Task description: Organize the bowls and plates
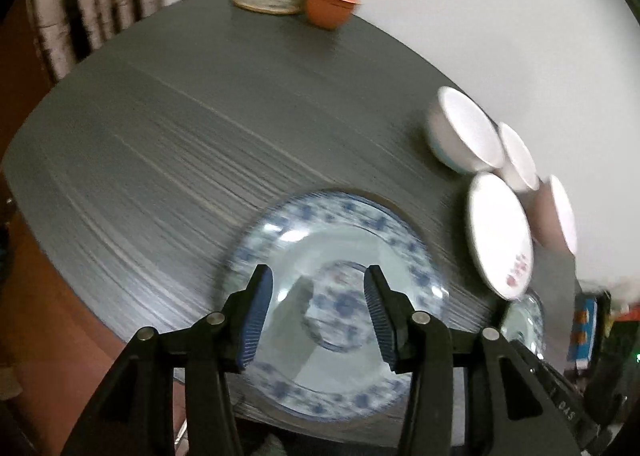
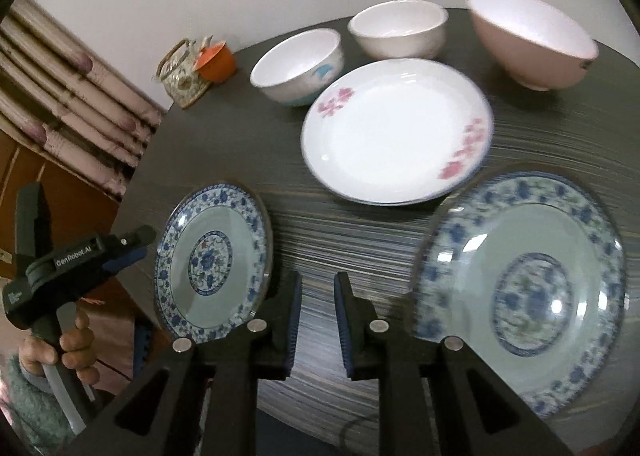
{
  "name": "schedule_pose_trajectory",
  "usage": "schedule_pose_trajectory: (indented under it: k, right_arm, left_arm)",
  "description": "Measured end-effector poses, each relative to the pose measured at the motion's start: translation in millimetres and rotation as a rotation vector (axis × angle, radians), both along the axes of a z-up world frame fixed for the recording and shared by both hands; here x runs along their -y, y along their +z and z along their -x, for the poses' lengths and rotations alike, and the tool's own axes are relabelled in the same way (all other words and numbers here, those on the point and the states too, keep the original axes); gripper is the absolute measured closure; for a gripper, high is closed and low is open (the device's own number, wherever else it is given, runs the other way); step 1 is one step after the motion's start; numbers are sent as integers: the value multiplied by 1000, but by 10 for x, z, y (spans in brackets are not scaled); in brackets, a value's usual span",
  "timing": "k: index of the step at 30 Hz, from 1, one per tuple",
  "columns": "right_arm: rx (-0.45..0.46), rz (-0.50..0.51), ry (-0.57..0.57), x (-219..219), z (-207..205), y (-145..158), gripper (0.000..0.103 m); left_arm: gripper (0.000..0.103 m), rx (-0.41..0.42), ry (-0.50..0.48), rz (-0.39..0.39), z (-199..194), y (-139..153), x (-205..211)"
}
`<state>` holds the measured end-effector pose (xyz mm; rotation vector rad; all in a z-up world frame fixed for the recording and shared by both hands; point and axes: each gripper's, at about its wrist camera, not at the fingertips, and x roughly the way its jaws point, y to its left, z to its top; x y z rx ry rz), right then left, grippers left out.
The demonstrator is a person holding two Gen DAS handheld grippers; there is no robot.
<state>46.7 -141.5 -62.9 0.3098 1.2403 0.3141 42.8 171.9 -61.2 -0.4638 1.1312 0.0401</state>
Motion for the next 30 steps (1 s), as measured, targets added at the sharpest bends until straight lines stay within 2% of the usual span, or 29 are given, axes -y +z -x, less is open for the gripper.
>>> schedule_pose_trajectory:
  k: [6, 11, 17, 18, 21, 27, 30]
  right_arm:
    - [12, -54, -100, 660, 165, 80, 85]
    - [14, -109, -207, 1325, 274, 87, 84]
    - [-13, -155, -311, 1970, 402, -13, 84]
    - [-17, -161, -325, 2046, 413, -41, 84]
    - [-51, -171, -341, 2185, 429, -176, 84]
    - [-88, -190, -356, 2313, 435, -397, 84]
    - [-92, -225, -363, 2350, 414, -446, 85]
  left_arm:
    - [59, 27, -81, 31, -12, 68, 492]
    - [59, 13, -186, 80, -45, 65, 942]
    - [59, -42, -287, 199, -119, -20, 1446]
    - [59, -55, -308, 227, -139, -36, 1544]
    - [59, -71, -346, 248, -159, -74, 1749]
    - [59, -142, -358, 311, -243, -238, 1994]
    - [59, -163, -365, 307, -280, -310, 2072]
